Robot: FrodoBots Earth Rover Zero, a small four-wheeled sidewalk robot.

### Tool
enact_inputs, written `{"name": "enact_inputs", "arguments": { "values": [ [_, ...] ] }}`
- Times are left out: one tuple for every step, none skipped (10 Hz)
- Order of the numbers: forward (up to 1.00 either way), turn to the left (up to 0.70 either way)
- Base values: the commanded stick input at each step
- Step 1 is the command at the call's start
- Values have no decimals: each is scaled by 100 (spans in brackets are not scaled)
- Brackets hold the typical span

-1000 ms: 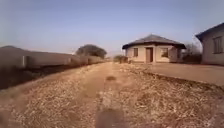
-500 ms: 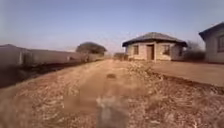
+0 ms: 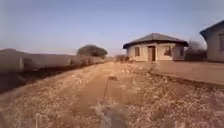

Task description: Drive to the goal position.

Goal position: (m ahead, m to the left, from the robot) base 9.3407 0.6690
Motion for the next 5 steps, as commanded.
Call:
{"name": "enact_inputs", "arguments": {
  "values": [
    [70, 18],
    [70, 27],
    [70, 35],
    [70, 35],
    [70, 35]
  ]
}}
